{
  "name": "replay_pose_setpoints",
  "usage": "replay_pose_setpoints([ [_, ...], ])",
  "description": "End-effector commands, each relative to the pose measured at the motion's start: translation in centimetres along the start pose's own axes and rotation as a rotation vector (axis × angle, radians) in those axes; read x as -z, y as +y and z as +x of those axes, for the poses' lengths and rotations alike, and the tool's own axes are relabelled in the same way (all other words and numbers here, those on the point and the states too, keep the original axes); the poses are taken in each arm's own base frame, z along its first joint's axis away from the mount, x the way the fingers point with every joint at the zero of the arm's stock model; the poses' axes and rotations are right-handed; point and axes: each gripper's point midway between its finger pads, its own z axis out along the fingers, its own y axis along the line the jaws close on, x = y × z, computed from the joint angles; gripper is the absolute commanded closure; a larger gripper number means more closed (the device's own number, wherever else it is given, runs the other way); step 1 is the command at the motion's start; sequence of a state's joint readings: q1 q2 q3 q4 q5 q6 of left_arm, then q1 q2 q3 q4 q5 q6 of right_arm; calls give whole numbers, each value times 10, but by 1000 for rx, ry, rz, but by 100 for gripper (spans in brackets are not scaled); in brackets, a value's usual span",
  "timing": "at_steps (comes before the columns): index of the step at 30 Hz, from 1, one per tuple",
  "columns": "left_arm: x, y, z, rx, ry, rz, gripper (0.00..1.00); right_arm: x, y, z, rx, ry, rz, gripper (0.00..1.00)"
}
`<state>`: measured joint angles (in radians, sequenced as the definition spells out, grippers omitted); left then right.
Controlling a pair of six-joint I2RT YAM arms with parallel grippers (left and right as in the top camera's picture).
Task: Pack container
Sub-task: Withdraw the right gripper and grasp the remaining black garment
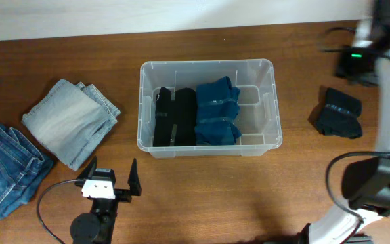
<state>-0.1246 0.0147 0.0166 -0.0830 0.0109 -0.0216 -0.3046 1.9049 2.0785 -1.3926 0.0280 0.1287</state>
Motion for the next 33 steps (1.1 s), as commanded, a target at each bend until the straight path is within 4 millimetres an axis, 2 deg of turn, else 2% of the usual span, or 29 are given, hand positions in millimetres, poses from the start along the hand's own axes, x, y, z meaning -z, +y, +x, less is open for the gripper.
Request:
replay_pose_setpoints([
  [1,0,3,2,-15,-1,-12,0,-6,-63,-2,-135,16,57,49],
  [3,0,3,2,-15,-1,-12,1,-12,-94,1,-205,33,82,42],
  [6,0,3,2,-15,-1,-12,0,-27,-126,7,-285,73,80,36],
  [9,0,3,2,-15,-1,-12,0,-47,-131,10,-276,112,-40,29],
  [13,0,3,2,-15,-1,-12,1,-79,-138,18,-277,178,-129,25],
  [19,0,3,2,-15,-1,-12,0,-127,-125,31,-225,280,-247,26],
  [26,0,3,2,-15,-1,-12,0,-174,-113,50,-200,396,-275,27],
  [31,0,3,2,-15,-1,-12,1,-194,-103,61,-174,452,-292,27],
  [33,0,3,2,-15,-1,-12,0,-199,-99,64,-165,467,-294,30],
])
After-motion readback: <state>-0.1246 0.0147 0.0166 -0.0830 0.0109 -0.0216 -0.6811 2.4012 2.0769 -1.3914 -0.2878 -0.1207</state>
